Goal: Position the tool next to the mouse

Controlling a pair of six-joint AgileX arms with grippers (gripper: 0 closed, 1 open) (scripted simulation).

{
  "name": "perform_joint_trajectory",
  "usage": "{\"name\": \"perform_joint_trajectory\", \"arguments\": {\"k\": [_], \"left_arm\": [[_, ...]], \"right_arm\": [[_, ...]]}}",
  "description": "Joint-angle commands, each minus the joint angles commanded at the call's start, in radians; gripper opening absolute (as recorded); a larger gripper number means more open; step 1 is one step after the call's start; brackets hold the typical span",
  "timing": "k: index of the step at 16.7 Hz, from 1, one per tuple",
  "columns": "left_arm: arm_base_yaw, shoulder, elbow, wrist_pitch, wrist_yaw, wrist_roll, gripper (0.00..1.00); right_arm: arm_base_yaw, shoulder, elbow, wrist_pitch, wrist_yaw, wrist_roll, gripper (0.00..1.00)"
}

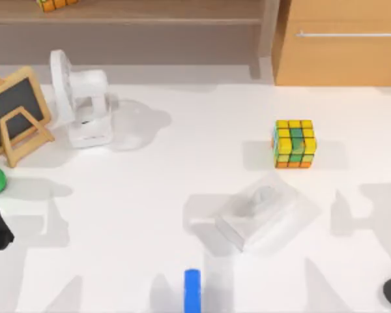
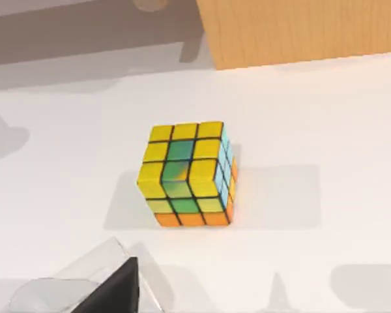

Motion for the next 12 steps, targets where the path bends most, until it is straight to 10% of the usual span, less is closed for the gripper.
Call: {"name": "perform_joint_trajectory", "arguments": {"k": [12], "left_arm": [[0.0, 0.0, 0.0, 0.0, 0.0, 0.0, 1.0]], "right_arm": [[0.312, 0.566, 0.418, -0.277, 0.009, 0.31, 1.0]]}}
